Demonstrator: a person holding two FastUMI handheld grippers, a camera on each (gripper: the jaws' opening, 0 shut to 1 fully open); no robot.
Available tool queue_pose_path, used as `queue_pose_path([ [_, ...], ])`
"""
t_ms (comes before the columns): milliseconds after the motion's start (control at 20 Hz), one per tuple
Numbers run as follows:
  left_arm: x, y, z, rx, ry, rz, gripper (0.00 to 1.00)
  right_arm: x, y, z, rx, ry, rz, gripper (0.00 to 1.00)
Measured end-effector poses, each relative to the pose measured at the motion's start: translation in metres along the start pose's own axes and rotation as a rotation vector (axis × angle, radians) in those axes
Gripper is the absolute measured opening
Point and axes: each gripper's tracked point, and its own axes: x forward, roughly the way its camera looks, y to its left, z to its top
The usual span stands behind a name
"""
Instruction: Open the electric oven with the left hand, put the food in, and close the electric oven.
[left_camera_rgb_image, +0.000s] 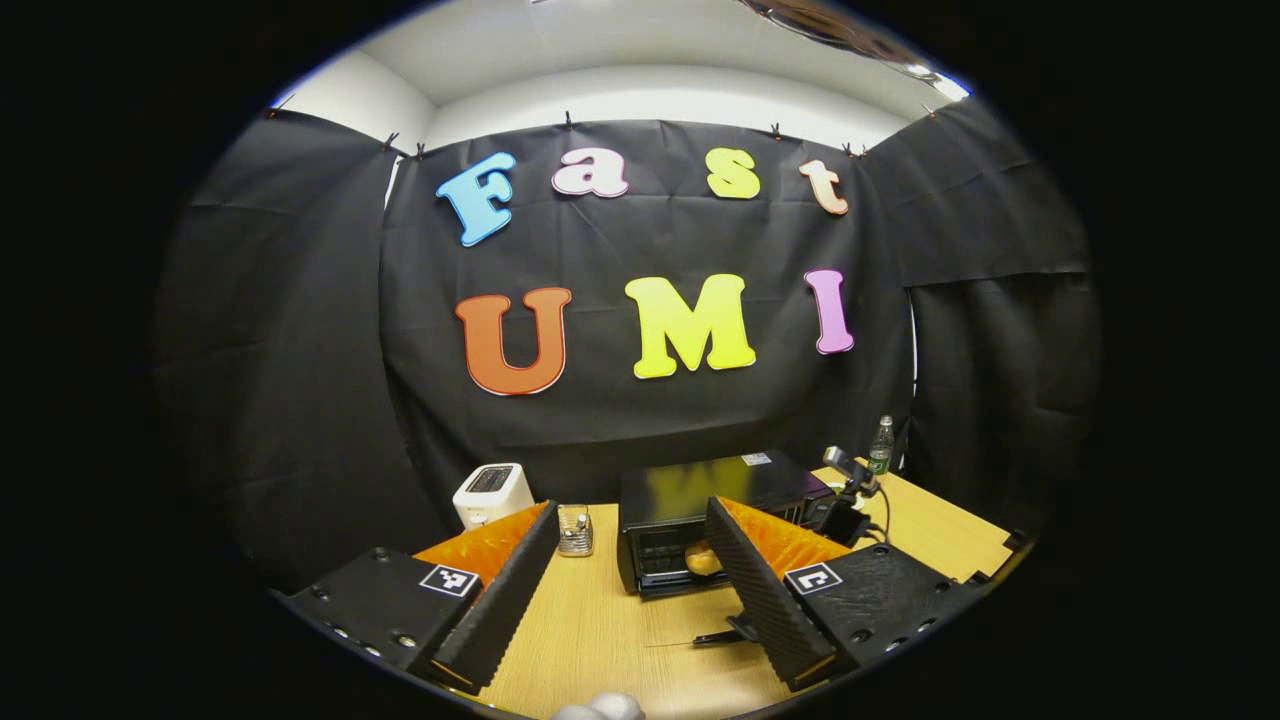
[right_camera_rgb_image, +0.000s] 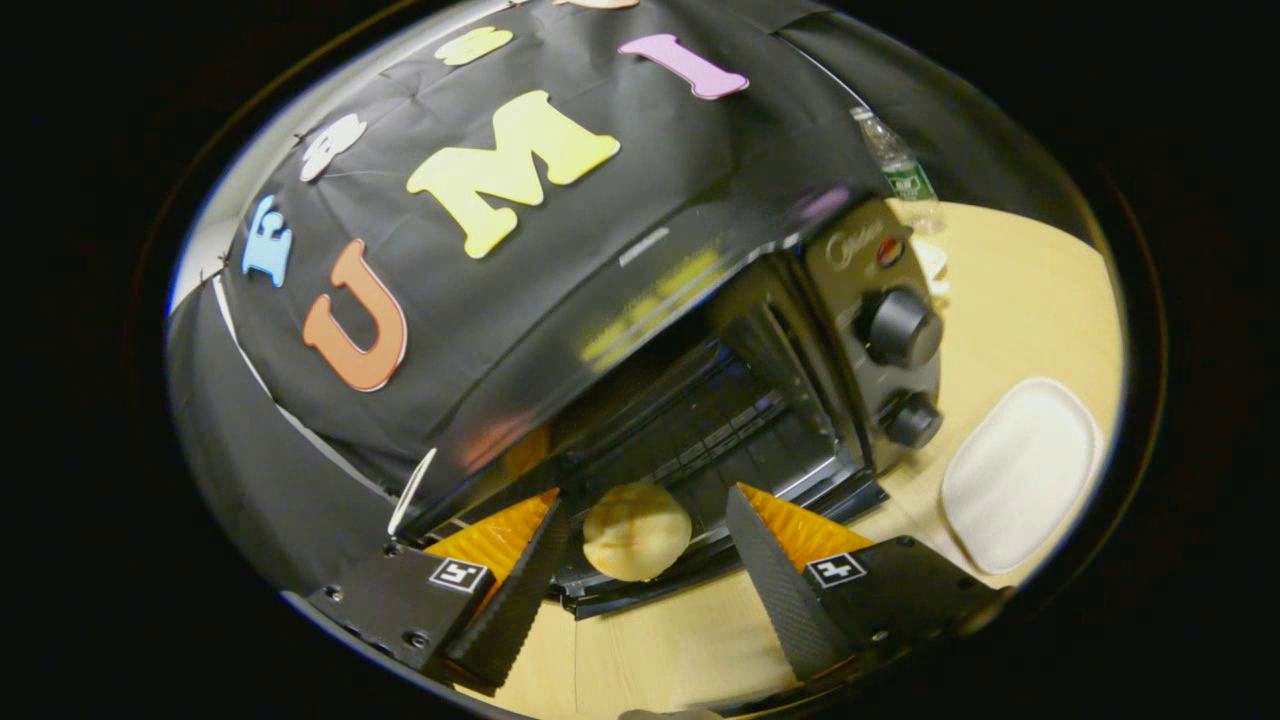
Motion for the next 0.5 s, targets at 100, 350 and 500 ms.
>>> queue_pose_path([
  [100,0.002,-0.002,-0.009,-0.009,-0.003,-0.001,0.95,-0.039,0.002,0.022,-0.08,-0.021,0.017,1.0],
  [350,0.006,-0.016,-0.028,0.012,-0.005,-0.012,0.95,-0.158,0.004,0.132,-0.364,-0.235,0.016,1.0],
  [500,0.008,-0.027,-0.039,0.011,0.008,-0.022,0.95,-0.22,0.007,0.194,-0.495,-0.349,-0.01,1.0],
])
